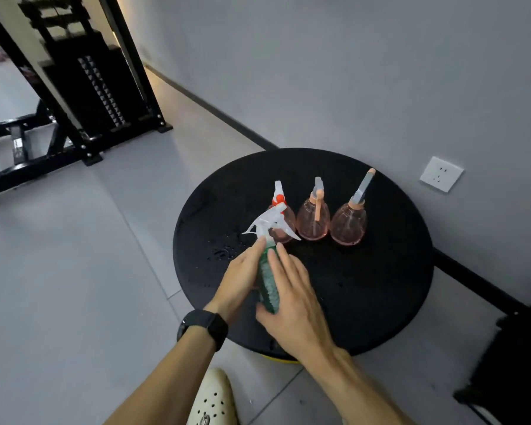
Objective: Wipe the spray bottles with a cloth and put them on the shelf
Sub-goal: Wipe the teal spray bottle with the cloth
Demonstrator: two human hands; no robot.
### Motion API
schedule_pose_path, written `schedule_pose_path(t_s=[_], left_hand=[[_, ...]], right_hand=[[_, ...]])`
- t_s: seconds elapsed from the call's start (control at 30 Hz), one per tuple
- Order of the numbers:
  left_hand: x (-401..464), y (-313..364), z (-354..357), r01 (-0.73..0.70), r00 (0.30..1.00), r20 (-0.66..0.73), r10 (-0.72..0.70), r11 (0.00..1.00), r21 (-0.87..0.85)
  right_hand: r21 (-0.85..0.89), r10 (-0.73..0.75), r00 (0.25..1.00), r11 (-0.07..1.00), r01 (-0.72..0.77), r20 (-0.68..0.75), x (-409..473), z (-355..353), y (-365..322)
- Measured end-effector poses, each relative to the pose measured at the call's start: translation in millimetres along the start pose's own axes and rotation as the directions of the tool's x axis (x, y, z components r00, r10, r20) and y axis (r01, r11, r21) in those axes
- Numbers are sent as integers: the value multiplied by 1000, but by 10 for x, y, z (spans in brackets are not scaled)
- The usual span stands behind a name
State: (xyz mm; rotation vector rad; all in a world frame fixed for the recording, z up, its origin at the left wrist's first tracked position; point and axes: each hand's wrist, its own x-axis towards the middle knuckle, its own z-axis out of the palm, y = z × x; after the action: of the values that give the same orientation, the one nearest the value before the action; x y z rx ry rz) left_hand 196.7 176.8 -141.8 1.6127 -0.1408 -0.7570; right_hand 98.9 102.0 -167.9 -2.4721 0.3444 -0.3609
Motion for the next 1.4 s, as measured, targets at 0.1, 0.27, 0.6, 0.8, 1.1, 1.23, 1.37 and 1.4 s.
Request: schedule_pose_path(t_s=[0.1,0.27,0.6,0.8,1.1,1.23,1.37,1.4], left_hand=[[-29,-83,65,95,995,3,-96,973,-210],[-4,-113,106,85,996,-13,-92,954,-289],[16,-142,86,124,990,-32,-136,961,-248],[-41,-68,95,150,985,-42,-168,949,-276],[-4,-4,-106,104,984,-118,-130,972,-210],[-9,-51,-86,119,988,-76,-133,979,-164],[-14,-27,-81,128,991,54,-122,985,-120],[-17,-11,-82,115,992,60,-108,985,-126]], right_hand=[[67,11,1000,998,-11,1,37,5,-55],[112,-5,996,994,-5,90,101,-43,-49],[212,83,979,970,-122,184,296,-84,-61],[213,83,980,969,-122,181,276,-63,-75],[13,2,982,1000,-5,188,-30,104,-227],[19,-5,983,1000,1,186,115,2,-205],[41,-15,985,999,8,173,279,-126,-153],[60,-26,986,998,16,163,302,-138,-151]])
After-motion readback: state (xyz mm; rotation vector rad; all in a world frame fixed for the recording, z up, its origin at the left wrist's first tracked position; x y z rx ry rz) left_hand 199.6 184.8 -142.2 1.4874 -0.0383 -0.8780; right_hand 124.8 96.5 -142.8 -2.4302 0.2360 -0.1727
